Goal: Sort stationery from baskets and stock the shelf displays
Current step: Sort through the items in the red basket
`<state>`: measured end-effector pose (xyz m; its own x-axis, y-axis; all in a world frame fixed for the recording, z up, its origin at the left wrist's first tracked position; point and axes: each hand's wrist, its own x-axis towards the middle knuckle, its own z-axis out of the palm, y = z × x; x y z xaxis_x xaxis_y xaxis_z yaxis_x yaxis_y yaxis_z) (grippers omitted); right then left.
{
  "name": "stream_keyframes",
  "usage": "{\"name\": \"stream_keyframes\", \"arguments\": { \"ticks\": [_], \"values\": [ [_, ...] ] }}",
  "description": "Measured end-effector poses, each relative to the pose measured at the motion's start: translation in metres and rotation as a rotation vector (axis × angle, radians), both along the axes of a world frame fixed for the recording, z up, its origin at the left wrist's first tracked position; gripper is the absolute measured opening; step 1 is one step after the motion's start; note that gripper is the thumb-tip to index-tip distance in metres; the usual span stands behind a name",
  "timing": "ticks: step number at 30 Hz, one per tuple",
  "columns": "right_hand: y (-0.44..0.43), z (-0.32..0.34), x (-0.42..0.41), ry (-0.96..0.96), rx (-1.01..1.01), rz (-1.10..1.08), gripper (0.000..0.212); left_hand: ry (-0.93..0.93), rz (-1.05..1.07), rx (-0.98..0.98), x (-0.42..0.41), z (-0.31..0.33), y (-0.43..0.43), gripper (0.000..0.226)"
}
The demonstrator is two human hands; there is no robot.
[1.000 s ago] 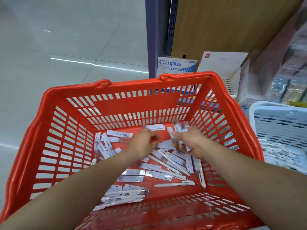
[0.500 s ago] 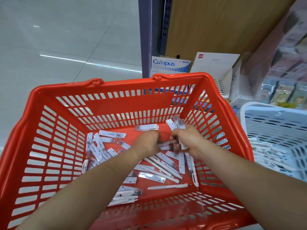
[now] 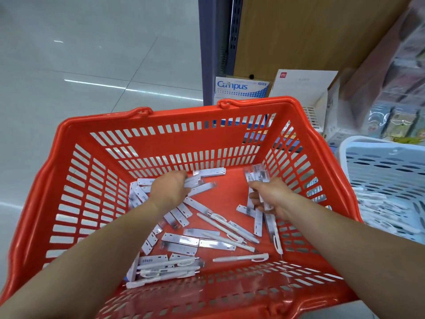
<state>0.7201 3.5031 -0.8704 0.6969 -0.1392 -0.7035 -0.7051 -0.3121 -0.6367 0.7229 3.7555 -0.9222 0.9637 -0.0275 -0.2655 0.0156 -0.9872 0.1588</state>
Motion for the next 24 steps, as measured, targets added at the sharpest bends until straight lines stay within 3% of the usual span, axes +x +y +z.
{"name": "stream_keyframes", "arguments": {
  "ticks": [3, 5, 8, 11, 14, 18, 24],
  "values": [
    [-0.001, -0.01, 0.0, 0.001, -0.07, 0.03, 0.051, -0.119, -0.062, 0.099, -0.007, 0.003, -0.001, 0.047],
    [-0.001, -0.014, -0.001, 0.006, -0.087, 0.056, 0.056, -0.168, -0.206, 0.01, -0.013, 0.006, -0.008, 0.048],
    [-0.001, -0.017, -0.001, 0.008, -0.109, 0.073, 0.049, -0.006, -0.508, -0.159, -0.027, 0.009, -0.031, 0.043],
    [0.0, -0.02, -0.003, -0.002, -0.129, 0.114, 0.035, 0.097, -0.75, -0.139, -0.042, 0.001, -0.055, 0.048],
    [0.003, -0.022, -0.007, -0.005, -0.141, 0.238, 0.022, 0.088, -0.788, -0.093, -0.043, -0.003, -0.057, 0.039],
    [0.011, -0.024, -0.007, 0.005, -0.263, 0.387, 0.033, 0.034, -0.827, 0.071, -0.038, 0.005, -0.033, 0.029],
    [0.026, -0.032, -0.011, 0.02, -0.375, 0.526, 0.041, 0.029, -0.86, 0.276, -0.043, 0.014, -0.027, 0.042]
  ]
}}
